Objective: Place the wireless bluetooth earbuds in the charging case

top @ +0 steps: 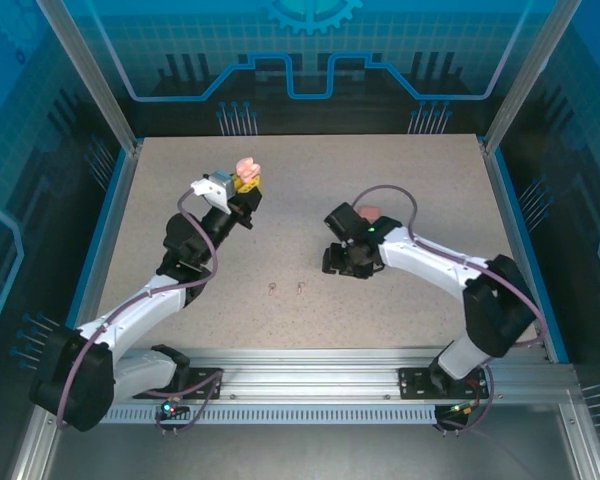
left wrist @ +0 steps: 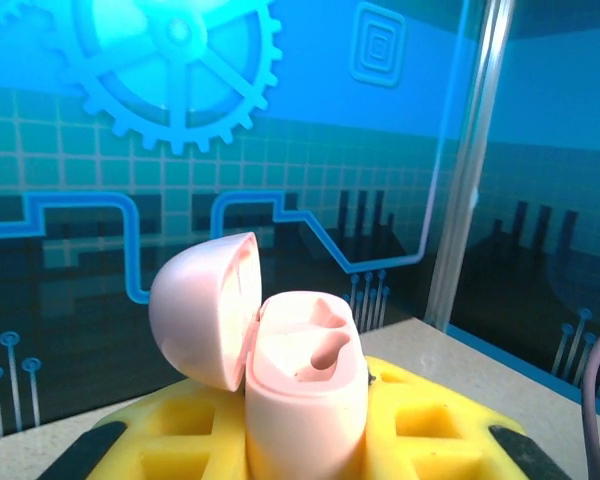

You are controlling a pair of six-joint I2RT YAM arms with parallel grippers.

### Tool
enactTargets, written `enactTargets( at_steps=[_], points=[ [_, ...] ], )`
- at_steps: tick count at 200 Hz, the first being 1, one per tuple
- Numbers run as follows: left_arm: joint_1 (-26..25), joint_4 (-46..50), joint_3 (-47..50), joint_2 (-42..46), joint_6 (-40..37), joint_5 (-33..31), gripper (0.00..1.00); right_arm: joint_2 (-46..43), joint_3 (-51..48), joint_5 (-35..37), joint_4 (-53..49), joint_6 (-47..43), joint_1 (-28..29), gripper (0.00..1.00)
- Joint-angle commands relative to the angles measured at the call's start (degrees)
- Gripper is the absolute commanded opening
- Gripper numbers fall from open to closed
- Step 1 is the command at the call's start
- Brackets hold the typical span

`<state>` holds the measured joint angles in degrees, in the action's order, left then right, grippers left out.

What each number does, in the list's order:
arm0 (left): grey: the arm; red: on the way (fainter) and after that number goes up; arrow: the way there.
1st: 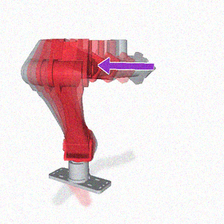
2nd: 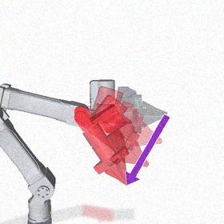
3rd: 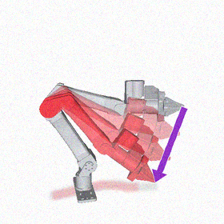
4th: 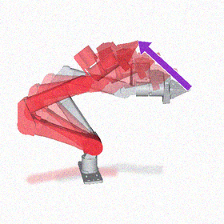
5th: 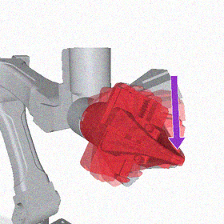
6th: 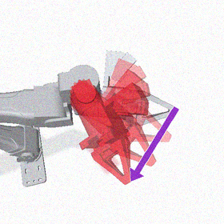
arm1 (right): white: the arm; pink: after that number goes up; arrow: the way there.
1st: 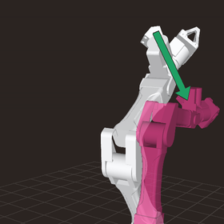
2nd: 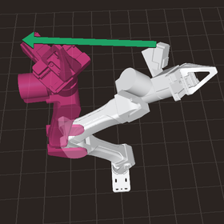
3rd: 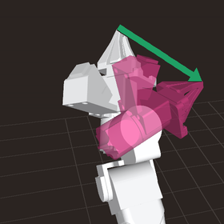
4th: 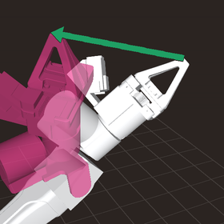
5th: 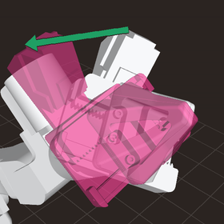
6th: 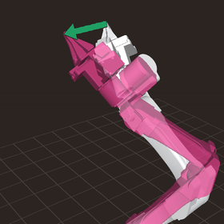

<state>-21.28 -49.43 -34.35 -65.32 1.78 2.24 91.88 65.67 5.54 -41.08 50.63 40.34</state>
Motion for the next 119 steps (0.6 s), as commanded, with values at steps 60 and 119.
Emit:
enactTargets(
  at_steps=[60,119],
  points=[
    [-0.2,-2.2,-4.0,0.1,-5.4,-7.4,0.0,19.2,18.0,5.4,-14.0,11.1,8.8,0.54],
    [0.0,-0.2,-4.0,1.2,-4.3,-8.4,0.0,26.4,23.4,6.5,-17.4,19.8,12.3,0.52]
  ],
)
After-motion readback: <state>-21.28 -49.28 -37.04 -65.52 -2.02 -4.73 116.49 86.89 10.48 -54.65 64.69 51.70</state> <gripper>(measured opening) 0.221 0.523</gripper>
